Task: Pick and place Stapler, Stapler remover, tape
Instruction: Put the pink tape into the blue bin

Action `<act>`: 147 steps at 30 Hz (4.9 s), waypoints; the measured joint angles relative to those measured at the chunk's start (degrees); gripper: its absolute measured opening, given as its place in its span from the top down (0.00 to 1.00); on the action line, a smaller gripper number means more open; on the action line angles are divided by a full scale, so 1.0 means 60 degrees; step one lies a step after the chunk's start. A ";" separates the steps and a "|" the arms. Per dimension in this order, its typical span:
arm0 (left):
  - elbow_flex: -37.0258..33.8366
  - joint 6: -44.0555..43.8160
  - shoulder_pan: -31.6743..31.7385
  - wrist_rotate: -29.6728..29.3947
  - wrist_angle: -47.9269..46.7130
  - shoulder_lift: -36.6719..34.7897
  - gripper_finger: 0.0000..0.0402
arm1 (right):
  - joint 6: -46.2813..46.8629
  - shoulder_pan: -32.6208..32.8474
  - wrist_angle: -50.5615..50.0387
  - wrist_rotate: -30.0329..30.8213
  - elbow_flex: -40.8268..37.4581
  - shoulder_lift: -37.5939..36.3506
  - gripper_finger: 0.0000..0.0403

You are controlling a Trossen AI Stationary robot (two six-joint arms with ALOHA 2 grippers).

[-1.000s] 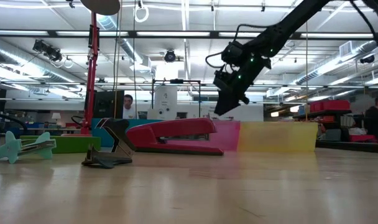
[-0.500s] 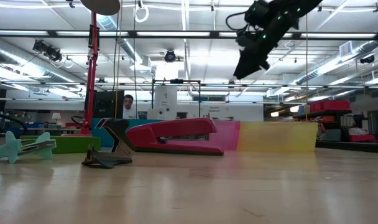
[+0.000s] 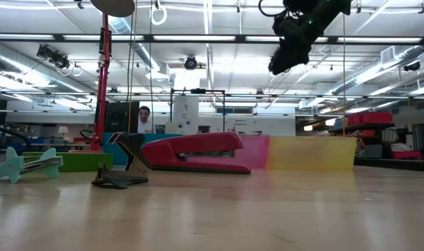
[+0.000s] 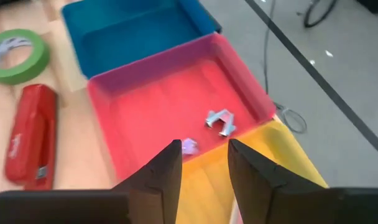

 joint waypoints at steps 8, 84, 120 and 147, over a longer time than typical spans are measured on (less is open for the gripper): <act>0.0000 0.0000 0.0000 0.0000 0.0001 0.0002 0.91 | -0.0145 0.1253 0.0386 -0.0381 -0.0438 -0.0042 0.67; 0.0000 0.0000 0.0000 -0.0001 0.0002 0.0003 0.91 | 0.1195 1.2319 0.2975 0.1118 -0.6492 -0.3539 0.52; 0.0000 0.0000 0.0000 0.0000 0.0004 0.0003 0.91 | 0.1047 1.3050 0.0795 0.0756 -0.5155 -0.0334 0.44; 0.0000 0.0000 0.0000 -0.0002 0.0002 0.0002 0.91 | 0.1283 1.3373 -0.0022 0.0667 -0.3592 0.1915 0.44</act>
